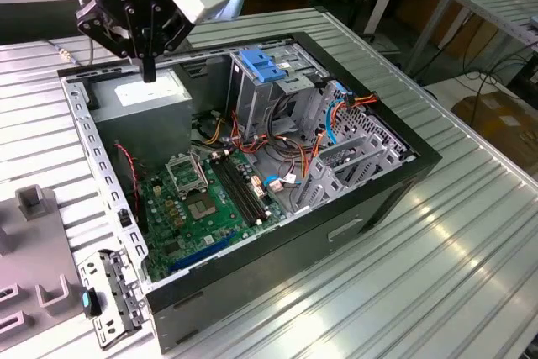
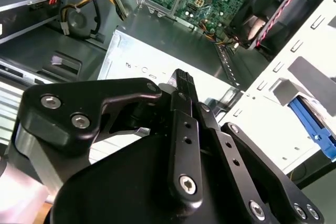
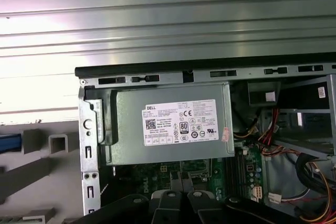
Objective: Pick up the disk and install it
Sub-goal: 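Reach for the disk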
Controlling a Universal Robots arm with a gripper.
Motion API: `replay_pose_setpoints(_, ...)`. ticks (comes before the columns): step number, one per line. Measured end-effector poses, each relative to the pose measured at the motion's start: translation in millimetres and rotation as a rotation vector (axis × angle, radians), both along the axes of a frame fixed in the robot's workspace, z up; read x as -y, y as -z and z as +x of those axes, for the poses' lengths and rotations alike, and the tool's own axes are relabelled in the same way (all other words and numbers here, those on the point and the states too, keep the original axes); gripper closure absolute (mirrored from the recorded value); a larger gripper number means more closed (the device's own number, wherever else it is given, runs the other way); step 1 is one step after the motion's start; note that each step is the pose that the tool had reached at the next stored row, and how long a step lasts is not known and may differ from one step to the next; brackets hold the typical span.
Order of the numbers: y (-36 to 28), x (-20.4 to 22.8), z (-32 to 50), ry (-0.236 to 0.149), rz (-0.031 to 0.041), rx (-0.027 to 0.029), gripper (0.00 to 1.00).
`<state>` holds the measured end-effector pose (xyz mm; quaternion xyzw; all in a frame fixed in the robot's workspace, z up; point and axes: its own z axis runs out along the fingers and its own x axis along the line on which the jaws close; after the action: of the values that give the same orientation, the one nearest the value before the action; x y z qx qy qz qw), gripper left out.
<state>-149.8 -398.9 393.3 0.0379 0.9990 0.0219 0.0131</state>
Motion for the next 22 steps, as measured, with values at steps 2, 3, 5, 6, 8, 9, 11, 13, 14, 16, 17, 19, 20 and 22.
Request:
replay_pose_setpoints(2,0.0,0.0,-2.4,0.000,0.0001,0.0000,0.89)
replay_pose_setpoints(3,0.0,0.0,-3.8,0.000,0.0000,0.0000,0.89)
replay_pose_setpoints(5,0.0,0.0,-6.4,0.000,0.0000,0.0000,0.89)
replay_pose_setpoints(6,0.1,0.0,-8.4,0.000,0.0001,0.0000,0.89)
replay_pose_setpoints(8,0.1,0.0,-11.8,0.000,0.0001,0.0000,0.89)
replay_pose_setpoints(9,0.1,0.0,-13.5,0.000,0.0001,0.0000,0.89)
replay_pose_setpoints(11,0.2,0.0,-16.1,0.000,0.0001,0.0000,0.89)
replay_pose_setpoints(13,0.2,0.0,-17.5,0.000,0.0001,0.0000,0.89)
replay_pose_setpoints(14,0.2,0.0,-18.6,0.000,0.0001,0.0000,0.89)
replay_pose_setpoints(16,0.3,0.0,-20.4,0.000,0.0001,0.0000,0.89)
replay_pose_setpoints(17,0.3,0.0,-21.4,0.000,0.0001,0.0000,0.89)
replay_pose_setpoints(19,0.3,0.0,-22.8,0.000,0.0000,-0.0001,0.89)
replay_pose_setpoints(20,0.3,0.0,-23.6,0.000,0.0001,0.0000,0.89)
replay_pose_setpoints(22,0.3,0.0,-24.9,0.000,0.0000,-0.0001,0.89)
